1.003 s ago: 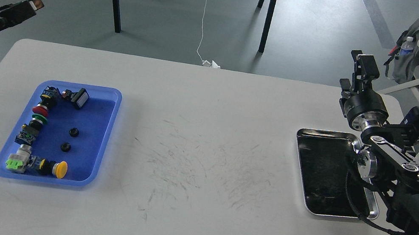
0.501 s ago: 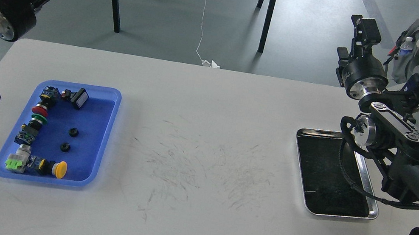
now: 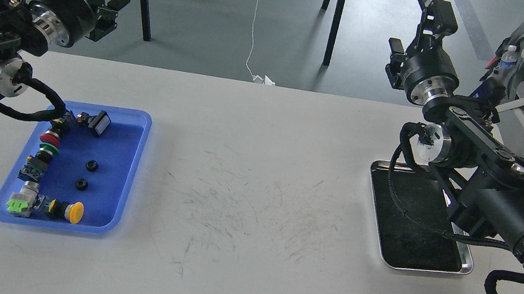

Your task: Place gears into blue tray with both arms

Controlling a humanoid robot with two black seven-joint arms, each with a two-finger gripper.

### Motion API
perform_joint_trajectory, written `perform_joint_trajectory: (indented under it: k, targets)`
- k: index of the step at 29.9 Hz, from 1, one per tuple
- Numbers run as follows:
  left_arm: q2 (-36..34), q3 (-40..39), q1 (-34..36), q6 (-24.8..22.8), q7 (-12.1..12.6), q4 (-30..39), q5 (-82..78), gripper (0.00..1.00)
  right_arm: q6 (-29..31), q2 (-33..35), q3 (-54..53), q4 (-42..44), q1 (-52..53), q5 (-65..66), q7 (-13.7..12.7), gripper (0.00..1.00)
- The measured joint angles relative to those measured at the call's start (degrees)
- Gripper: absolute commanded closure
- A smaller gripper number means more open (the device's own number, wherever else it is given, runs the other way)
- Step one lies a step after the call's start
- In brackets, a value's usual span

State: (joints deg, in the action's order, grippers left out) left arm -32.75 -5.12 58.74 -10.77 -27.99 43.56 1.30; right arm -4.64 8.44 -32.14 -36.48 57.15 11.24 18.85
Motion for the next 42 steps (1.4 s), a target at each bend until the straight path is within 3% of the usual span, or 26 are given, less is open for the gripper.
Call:
perform_joint_trajectory:
  k: [7, 22, 27, 31, 42]
  targets:
    - [2.7, -2.4, -1.3, -2.3, 0.0, -2.2, 1.0, 0.02, 3.6, -0.3, -1.8, 0.3, -0.3, -10.5, -2.5, 0.01]
    - [7.5, -5.1, -1.8, -6.4, 0.0, -7.8, 5.5, 0.02, 6.0, -0.9, -3.0, 0.7, -1.7, -12.6, -5.7, 0.01]
    - [7.2, -8.2, -1.6, -7.9, 0.1, -8.6, 6.0, 0.02, 6.2, -0.9, -2.8, 0.8, -1.7, -12.6, -5.9, 0.01]
    - [7.8, -9.6, -2.2, -10.2, 2.2, -8.9, 6.2, 0.02, 6.6, -1.4, -2.7, 0.7, -1.4, -12.6, -5.8, 0.01]
    - [9.6, -9.9, -3.8, -8.6, 2.2, -10.1, 6.2, 0.02, 6.2, -2.2, -3.0, 1.9, -1.0, -12.5, -5.9, 0.01]
